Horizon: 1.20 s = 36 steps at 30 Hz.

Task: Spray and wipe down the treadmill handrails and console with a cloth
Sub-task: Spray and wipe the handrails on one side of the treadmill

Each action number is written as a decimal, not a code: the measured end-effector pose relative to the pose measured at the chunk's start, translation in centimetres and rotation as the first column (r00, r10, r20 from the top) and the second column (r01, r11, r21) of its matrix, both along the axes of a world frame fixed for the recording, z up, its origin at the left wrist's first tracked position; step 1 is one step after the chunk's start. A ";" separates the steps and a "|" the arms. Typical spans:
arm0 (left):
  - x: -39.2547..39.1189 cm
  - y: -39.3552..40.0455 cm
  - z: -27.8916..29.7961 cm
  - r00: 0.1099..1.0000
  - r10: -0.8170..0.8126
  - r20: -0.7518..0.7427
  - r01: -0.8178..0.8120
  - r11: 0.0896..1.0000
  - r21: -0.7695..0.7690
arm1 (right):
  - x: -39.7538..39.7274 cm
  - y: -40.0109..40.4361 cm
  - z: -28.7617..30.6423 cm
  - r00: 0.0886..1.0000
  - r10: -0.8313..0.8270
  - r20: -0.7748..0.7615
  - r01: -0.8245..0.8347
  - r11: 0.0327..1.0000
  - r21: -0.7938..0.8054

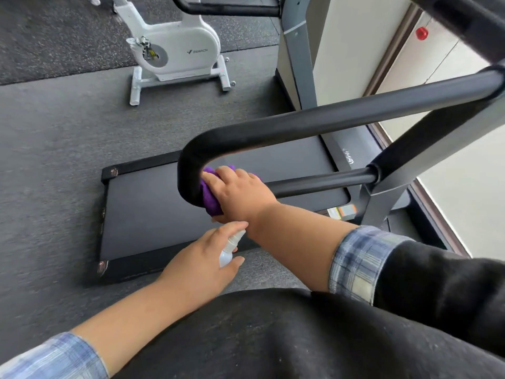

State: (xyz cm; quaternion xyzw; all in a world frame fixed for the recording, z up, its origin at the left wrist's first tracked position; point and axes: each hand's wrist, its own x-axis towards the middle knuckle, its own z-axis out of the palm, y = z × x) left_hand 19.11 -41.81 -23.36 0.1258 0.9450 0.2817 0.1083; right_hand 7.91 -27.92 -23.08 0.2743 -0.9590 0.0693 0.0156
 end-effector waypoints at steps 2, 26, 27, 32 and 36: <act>0.0 1.2 0.0 1.000 -0.005 0.001 0.005 1.000 0.003 | -0.1 1.4 -0.3 1.000 0.024 -0.019 -0.023 0.999 0.046; -1.0 16.7 0.0 0.987 0.151 0.050 -0.153 0.988 0.032 | -3.5 24.0 -0.6 0.982 -0.116 0.146 0.069 0.953 0.293; -0.8 16.5 0.0 0.984 0.168 0.057 -0.170 0.985 0.032 | -3.6 23.7 -0.6 0.983 -0.092 0.160 0.048 0.965 0.259; 0.6 14.2 0.3 0.962 0.261 0.082 -0.265 0.964 0.038 | -4.0 21.4 -1.0 0.990 -0.030 0.138 0.005 0.984 0.179; 1.6 11.6 0.8 0.944 0.319 0.079 -0.323 0.946 0.033 | -3.6 19.2 -1.1 0.994 -0.002 0.109 -0.013 0.991 0.136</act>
